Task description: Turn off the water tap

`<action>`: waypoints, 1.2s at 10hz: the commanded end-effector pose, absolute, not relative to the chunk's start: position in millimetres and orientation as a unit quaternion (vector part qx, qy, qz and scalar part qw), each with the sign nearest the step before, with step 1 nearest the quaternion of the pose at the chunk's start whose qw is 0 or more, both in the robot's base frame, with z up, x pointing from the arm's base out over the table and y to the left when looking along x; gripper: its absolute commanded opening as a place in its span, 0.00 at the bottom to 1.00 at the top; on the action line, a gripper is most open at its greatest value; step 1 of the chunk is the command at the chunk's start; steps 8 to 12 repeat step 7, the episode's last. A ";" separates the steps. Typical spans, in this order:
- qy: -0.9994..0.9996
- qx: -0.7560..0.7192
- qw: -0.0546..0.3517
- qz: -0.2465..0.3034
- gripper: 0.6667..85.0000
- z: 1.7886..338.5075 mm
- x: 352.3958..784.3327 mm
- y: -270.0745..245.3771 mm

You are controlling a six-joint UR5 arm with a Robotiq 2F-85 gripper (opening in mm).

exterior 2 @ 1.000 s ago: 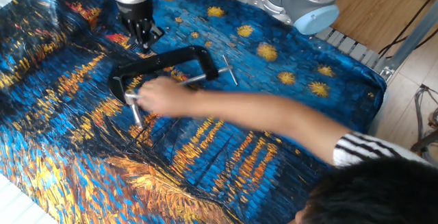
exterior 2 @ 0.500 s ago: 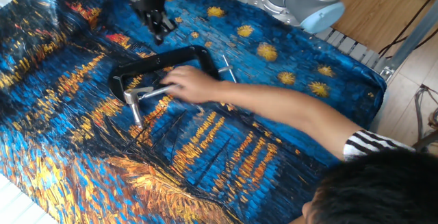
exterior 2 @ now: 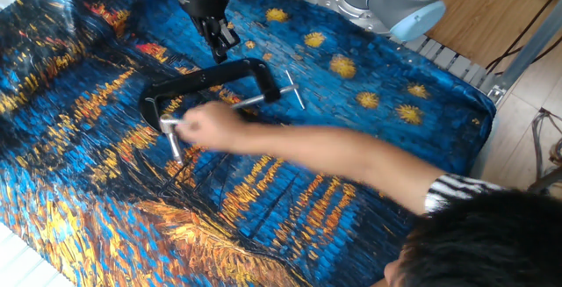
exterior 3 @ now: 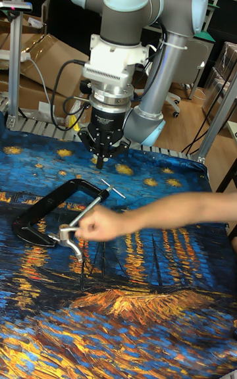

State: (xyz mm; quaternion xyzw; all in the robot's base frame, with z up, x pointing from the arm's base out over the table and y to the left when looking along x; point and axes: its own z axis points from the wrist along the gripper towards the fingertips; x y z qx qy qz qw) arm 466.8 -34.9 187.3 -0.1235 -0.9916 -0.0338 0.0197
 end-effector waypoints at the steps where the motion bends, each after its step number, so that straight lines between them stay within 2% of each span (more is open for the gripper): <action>1: -0.994 -0.104 0.026 -0.030 0.01 185.7 464.6 -34.7; 12: -0.996 -0.082 0.030 -0.022 0.01 180.2 462.7 -43.1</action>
